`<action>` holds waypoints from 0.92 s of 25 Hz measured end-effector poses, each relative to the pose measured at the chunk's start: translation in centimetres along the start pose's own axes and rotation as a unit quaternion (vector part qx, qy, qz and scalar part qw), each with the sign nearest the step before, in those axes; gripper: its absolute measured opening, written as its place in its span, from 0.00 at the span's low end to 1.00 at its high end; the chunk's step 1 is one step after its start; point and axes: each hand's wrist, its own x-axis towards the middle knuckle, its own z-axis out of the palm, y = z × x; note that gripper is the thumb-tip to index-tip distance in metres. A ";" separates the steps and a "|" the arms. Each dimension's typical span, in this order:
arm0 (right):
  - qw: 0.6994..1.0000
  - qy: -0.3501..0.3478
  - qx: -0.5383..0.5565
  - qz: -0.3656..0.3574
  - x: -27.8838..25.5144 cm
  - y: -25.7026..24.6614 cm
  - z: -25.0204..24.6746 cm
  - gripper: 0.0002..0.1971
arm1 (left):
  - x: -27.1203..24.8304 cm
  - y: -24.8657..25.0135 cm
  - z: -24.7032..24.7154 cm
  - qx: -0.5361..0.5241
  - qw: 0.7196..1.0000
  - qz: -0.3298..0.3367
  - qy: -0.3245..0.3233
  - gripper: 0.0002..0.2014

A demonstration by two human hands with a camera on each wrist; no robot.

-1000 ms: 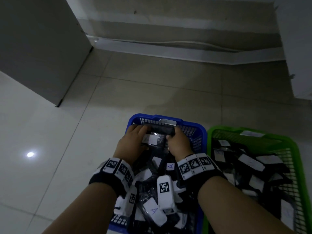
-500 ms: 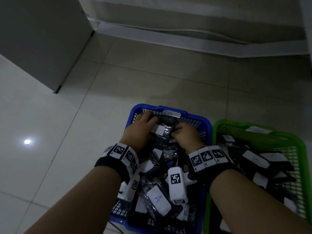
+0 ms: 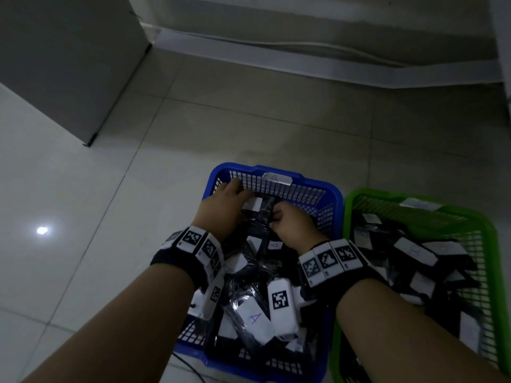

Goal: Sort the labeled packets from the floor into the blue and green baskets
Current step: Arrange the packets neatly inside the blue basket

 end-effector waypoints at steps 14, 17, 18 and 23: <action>0.988 -0.091 -0.104 -0.064 -1.7 -1.2 -0.6 0.06 | 0.2 -0.4 0.5 0.068 0.997 0.027 -0.039 0.34; 0.981 -0.125 -0.130 -0.074 -2.3 -1.7 -0.9 0.08 | -0.1 -0.2 0.5 0.067 0.997 0.021 -0.037 0.31; 0.980 -0.132 -0.132 -0.075 -2.4 -1.8 -1.0 0.08 | -0.2 -0.1 0.4 0.068 0.997 0.020 -0.037 0.32; 0.974 -0.150 -0.151 -0.078 -2.8 -2.4 -1.2 0.08 | -0.2 0.1 0.5 0.085 0.996 0.020 -0.035 0.31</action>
